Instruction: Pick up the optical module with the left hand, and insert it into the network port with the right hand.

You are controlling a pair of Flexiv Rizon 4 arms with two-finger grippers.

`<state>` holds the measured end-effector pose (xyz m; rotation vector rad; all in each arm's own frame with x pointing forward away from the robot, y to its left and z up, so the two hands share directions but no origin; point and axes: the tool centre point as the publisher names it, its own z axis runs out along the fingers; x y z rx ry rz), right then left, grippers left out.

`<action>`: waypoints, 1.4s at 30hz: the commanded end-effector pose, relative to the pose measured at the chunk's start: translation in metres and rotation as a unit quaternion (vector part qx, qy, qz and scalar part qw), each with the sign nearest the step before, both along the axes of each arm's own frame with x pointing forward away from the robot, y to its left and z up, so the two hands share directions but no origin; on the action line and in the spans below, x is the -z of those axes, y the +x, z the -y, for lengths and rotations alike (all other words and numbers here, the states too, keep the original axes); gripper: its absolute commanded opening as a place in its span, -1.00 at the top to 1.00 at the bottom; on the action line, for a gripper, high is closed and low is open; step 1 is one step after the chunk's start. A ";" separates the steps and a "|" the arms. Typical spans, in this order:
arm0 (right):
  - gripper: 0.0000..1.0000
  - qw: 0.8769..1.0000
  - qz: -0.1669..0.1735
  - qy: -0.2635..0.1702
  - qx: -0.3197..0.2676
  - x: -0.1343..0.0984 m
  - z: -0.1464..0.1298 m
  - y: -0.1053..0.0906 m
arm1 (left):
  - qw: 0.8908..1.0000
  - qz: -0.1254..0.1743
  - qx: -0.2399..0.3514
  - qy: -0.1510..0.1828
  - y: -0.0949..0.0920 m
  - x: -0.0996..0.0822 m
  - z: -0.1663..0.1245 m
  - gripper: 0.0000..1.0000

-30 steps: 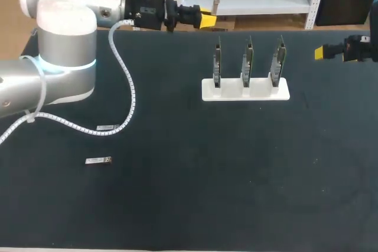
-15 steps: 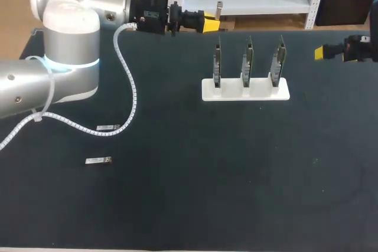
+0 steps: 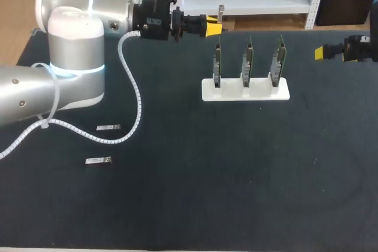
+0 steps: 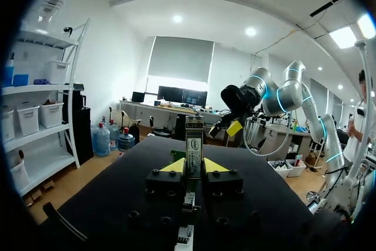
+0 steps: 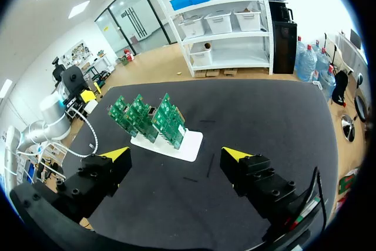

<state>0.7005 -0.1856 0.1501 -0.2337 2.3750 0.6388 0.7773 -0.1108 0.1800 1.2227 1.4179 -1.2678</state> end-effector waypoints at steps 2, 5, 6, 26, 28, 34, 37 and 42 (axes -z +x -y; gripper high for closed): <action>-1.00 1.000 0.000 -0.001 0.002 0.000 -0.001 -0.001 | 1.000 0.003 -0.008 -0.003 -0.005 0.005 0.000 1.00; -1.00 1.000 0.000 -0.001 0.002 0.000 -0.001 -0.001 | 1.000 0.013 -0.009 0.003 -0.005 0.009 0.000 1.00; -1.00 1.000 0.000 -0.001 0.002 0.000 -0.001 -0.001 | 1.000 0.013 -0.009 0.002 -0.005 0.010 0.000 1.00; -1.00 1.000 0.000 -0.001 0.002 0.000 -0.001 -0.001 | 1.000 0.008 -0.005 0.009 -0.002 0.020 0.002 1.00; -1.00 1.000 0.000 -0.001 0.002 0.000 -0.001 -0.001 | 1.000 0.006 -0.004 0.007 -0.002 0.020 0.003 1.00; -1.00 1.000 0.000 -0.001 0.002 0.000 -0.001 -0.001 | 1.000 0.007 -0.006 0.006 0.000 0.020 0.002 1.00; -1.00 1.000 0.000 -0.001 0.002 0.000 -0.001 -0.001 | 1.000 0.006 -0.007 0.008 0.000 0.021 0.002 1.00; -1.00 1.000 0.000 -0.001 0.002 0.000 -0.001 -0.001 | 1.000 0.004 -0.011 0.010 0.000 0.023 0.001 1.00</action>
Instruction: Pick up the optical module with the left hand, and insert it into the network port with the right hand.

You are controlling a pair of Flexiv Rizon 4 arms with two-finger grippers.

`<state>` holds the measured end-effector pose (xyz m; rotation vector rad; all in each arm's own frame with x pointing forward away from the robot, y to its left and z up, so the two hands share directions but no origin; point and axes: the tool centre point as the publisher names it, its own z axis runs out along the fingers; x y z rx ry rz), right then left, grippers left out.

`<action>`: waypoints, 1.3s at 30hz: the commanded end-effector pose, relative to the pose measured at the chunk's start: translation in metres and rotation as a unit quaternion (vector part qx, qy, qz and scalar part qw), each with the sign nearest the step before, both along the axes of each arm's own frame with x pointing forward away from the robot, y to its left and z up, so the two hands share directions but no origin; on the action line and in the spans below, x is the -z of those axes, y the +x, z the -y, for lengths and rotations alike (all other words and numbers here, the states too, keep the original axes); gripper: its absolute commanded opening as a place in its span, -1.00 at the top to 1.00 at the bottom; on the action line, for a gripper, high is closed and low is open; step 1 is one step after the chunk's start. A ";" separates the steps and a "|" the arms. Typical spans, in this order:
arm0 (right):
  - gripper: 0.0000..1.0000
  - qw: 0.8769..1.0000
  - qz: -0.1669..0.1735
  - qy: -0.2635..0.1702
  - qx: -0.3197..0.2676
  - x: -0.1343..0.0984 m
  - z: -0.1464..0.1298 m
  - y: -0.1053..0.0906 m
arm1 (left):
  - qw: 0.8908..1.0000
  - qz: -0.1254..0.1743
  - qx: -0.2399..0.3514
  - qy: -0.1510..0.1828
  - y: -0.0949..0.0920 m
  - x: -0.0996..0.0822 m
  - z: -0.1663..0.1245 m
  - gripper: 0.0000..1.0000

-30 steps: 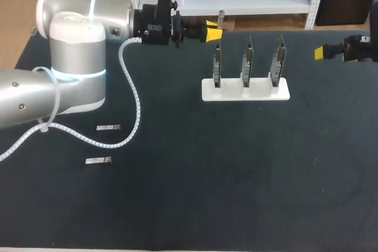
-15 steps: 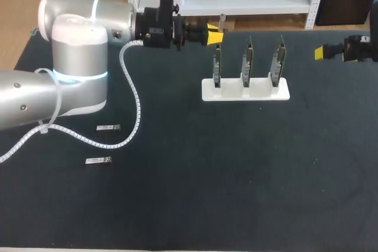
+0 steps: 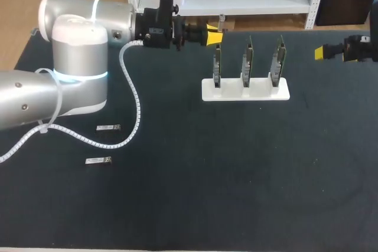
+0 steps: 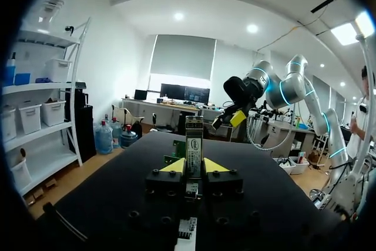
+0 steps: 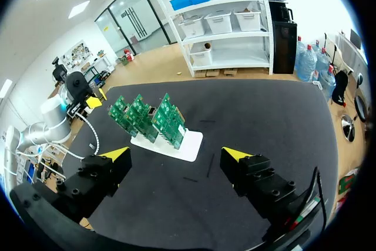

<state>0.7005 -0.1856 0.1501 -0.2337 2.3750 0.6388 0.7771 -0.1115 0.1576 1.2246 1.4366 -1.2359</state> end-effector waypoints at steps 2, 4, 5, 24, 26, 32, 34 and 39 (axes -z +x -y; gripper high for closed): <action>-1.00 1.000 0.000 -0.001 0.002 0.000 -0.001 -0.001 | 1.000 -0.002 -0.004 0.000 0.001 0.002 0.000 1.00; -1.00 1.000 0.000 -0.001 0.002 0.000 -0.001 -0.001 | 1.000 -0.004 -0.008 0.000 0.001 0.003 -0.001 1.00; -1.00 1.000 0.000 -0.001 0.002 0.000 -0.001 -0.001 | 1.000 -0.004 -0.008 0.000 0.000 0.003 -0.001 1.00; -1.00 0.992 0.060 0.000 -0.115 -0.027 -0.002 0.030 | 1.000 -0.004 -0.008 0.000 0.000 0.003 -0.001 1.00; -1.00 0.986 0.075 -0.005 -0.147 -0.035 -0.007 0.038 | 1.000 -0.004 -0.008 0.000 0.000 0.003 -0.001 1.00; -1.00 0.941 0.092 0.011 -0.326 -0.049 -0.035 0.055 | 1.000 -0.004 -0.008 0.000 0.000 0.003 -0.001 1.00; -1.00 0.921 0.088 -0.002 -0.379 -0.049 -0.048 0.057 | 1.000 -0.004 -0.008 0.000 0.000 0.003 -0.001 1.00; -1.00 0.893 0.081 0.002 -0.444 -0.047 -0.075 0.065 | 1.000 -0.004 -0.008 0.000 0.000 0.003 -0.001 1.00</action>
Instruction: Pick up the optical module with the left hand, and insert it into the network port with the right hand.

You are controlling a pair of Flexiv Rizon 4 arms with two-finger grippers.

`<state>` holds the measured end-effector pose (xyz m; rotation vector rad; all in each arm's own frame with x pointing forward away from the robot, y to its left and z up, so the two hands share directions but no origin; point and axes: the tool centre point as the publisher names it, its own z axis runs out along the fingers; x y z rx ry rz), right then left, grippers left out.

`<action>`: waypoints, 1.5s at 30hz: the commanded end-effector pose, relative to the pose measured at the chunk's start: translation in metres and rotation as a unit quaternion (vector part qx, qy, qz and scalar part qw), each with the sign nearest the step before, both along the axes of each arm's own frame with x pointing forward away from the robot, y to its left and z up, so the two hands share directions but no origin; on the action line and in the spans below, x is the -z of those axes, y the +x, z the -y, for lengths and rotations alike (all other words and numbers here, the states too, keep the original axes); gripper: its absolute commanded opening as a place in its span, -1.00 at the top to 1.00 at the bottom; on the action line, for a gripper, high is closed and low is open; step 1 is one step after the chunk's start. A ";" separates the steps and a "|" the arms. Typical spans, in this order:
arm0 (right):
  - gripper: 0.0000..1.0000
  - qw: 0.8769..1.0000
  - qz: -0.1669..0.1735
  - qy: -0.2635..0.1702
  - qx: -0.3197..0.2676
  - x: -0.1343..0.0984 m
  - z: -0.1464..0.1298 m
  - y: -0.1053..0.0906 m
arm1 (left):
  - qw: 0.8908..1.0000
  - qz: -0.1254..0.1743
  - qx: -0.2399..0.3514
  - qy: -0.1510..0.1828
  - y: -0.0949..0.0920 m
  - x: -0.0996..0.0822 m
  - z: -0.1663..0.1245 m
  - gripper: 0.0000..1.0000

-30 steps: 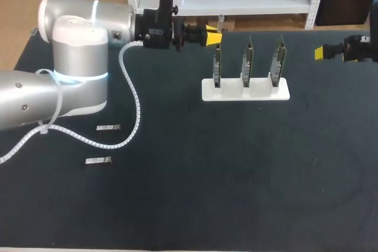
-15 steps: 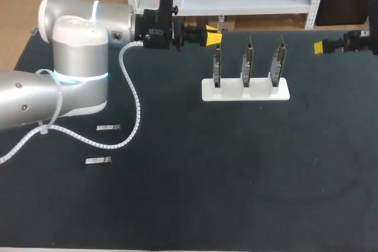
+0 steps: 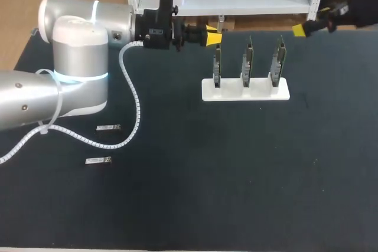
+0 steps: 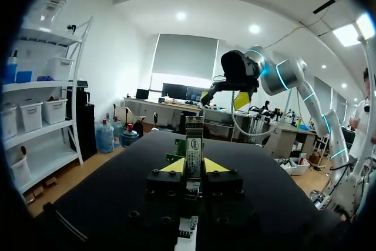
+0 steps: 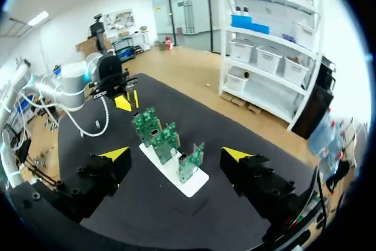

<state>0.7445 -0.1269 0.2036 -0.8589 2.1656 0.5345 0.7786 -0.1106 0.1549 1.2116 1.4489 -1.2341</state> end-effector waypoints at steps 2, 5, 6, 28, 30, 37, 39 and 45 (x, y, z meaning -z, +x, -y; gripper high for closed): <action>-1.00 0.959 -0.071 0.050 -0.271 0.007 -0.026 0.024 | 1.000 0.001 -0.002 0.000 -0.001 0.000 0.000 1.00; -1.00 0.950 -0.067 0.061 -0.298 0.006 -0.039 0.028 | 1.000 0.001 -0.002 0.000 -0.001 0.000 0.000 1.00; -1.00 0.949 -0.065 0.060 -0.302 0.006 -0.044 0.028 | 1.000 0.001 -0.002 0.000 -0.001 0.000 0.000 1.00; -1.00 0.909 -0.062 0.088 -0.403 0.013 -0.108 0.039 | 1.000 0.001 -0.002 0.000 -0.001 0.000 0.000 1.00; -1.00 0.908 -0.060 0.091 -0.405 0.013 -0.113 0.040 | 1.000 0.001 -0.002 0.000 -0.001 0.000 0.000 1.00; -1.00 0.904 -0.055 0.098 -0.412 0.012 -0.125 0.040 | 1.000 0.001 -0.002 0.000 -0.001 0.000 0.000 1.00; -1.00 0.905 -0.054 0.097 -0.411 0.013 -0.128 0.039 | 1.000 0.001 -0.002 0.000 -0.001 0.000 0.000 1.00; -1.00 0.912 -0.034 0.086 -0.400 0.014 -0.136 0.035 | 1.000 0.001 -0.002 0.000 -0.001 0.000 0.000 1.00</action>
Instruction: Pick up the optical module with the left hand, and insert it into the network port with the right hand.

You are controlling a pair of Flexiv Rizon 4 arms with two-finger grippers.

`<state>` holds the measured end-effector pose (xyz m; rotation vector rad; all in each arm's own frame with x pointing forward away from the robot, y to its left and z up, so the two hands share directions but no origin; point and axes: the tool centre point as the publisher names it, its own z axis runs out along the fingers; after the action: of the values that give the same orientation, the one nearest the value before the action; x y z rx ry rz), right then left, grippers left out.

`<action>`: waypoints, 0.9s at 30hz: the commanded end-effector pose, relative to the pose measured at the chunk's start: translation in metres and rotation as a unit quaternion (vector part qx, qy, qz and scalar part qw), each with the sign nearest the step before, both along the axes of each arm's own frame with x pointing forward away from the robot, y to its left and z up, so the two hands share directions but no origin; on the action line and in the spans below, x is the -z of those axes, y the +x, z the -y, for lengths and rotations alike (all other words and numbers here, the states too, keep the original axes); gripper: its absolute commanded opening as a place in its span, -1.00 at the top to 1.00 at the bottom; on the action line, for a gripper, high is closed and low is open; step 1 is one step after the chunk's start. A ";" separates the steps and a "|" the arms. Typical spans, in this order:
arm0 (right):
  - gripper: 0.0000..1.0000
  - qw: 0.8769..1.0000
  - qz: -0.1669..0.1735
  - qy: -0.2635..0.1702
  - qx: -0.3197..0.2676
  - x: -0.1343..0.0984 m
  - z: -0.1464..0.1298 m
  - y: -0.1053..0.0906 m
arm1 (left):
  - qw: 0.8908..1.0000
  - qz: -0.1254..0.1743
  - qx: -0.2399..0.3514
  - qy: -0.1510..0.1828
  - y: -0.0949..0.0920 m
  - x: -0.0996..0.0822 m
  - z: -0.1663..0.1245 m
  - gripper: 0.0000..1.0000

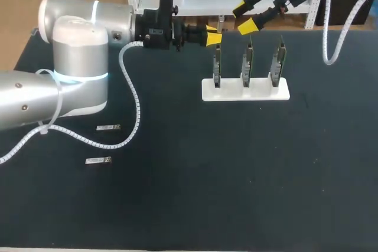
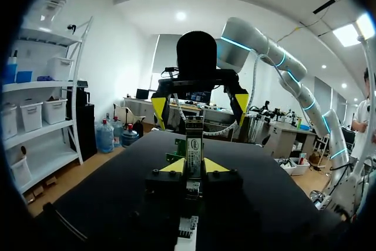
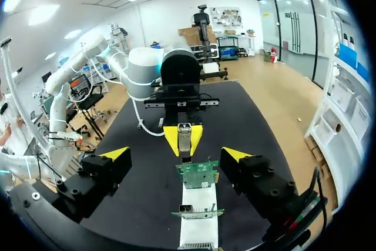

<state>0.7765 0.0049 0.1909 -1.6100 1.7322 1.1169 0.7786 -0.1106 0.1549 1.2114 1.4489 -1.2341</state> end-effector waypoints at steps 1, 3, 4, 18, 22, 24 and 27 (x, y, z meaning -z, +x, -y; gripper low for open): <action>-1.00 1.000 -0.001 0.003 -0.014 0.001 -0.005 0.002 | 1.000 0.001 -0.002 0.000 -0.001 0.000 0.000 1.00; -1.00 1.000 0.013 0.003 0.002 0.002 -0.007 0.001 | 1.000 0.001 -0.002 0.000 -0.001 0.000 0.000 1.00; -1.00 1.000 0.020 0.006 0.011 0.002 -0.008 0.001 | 1.000 0.001 -0.002 0.000 -0.001 0.000 0.000 1.00; -1.00 0.998 0.045 0.004 0.048 0.005 -0.018 -0.003 | 1.000 0.001 -0.002 0.000 -0.001 0.000 0.000 1.00; -1.00 0.998 0.046 0.007 0.046 0.003 -0.021 -0.003 | 1.000 0.001 -0.002 0.000 -0.001 0.000 0.000 1.00; -1.00 0.998 0.045 0.009 0.043 0.002 -0.022 -0.003 | 1.000 0.001 -0.002 0.000 -0.001 0.000 0.000 1.00; -1.00 0.998 0.043 0.010 0.038 0.001 -0.024 -0.001 | 1.000 0.001 -0.002 0.000 -0.001 0.000 0.000 1.00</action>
<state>0.7798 0.0283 0.1896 -1.5783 1.6926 1.0668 0.7786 -0.1106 0.1549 1.2114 1.4489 -1.2341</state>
